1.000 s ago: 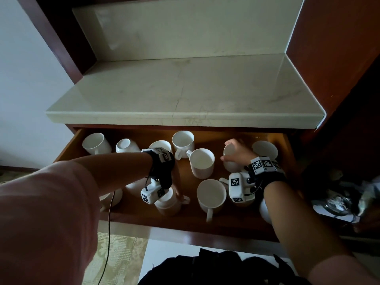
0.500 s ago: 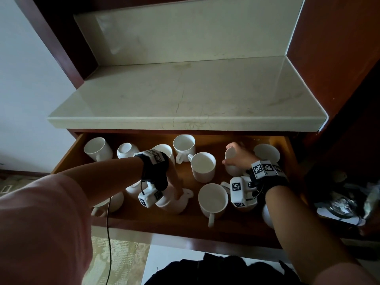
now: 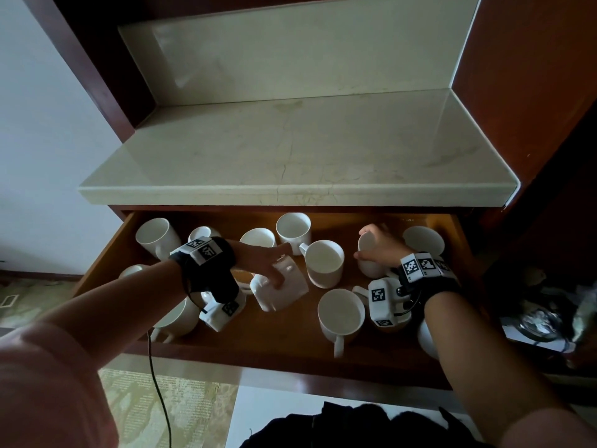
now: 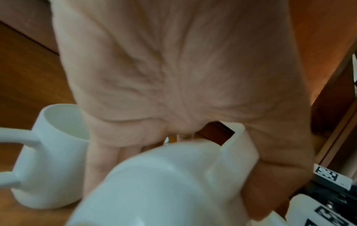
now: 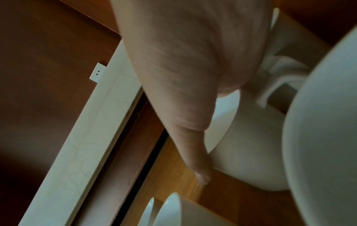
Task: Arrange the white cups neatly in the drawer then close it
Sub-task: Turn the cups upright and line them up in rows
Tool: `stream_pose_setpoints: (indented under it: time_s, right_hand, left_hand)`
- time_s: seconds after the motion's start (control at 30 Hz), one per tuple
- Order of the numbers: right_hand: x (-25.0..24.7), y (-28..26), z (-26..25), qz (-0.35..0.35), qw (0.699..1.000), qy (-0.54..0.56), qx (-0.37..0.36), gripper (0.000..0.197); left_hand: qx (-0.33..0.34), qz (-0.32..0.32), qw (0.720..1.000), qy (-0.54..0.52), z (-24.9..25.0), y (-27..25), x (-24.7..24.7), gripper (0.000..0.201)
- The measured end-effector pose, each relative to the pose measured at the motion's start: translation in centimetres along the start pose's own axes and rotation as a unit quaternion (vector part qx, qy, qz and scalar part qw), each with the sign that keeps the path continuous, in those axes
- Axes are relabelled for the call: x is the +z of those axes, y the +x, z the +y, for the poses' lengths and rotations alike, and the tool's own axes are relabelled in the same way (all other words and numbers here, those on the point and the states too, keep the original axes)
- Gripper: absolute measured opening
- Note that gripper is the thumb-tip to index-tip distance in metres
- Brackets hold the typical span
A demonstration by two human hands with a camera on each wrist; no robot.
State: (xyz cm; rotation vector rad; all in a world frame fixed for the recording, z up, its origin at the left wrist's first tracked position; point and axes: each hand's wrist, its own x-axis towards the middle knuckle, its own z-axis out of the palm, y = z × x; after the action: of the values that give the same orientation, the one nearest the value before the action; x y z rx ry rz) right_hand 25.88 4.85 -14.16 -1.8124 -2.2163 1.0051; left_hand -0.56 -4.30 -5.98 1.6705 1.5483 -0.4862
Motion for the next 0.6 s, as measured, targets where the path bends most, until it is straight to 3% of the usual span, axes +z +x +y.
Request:
stream_pose_setpoints:
  time_s: [0.3, 0.6]
  right_hand:
    - [0.0, 0.0, 0.1, -0.001, 1.000, -0.010, 0.004, 0.062]
    - [0.0, 0.0, 0.0, 0.000, 1.000, -0.007, 0.001, 0.061]
  left_hand:
    - [0.035, 0.071, 0.993, 0.092, -0.7, 0.8, 1.1, 0.068]
    - [0.072, 0.091, 0.980, 0.161, -0.3, 1.8, 1.4, 0.073]
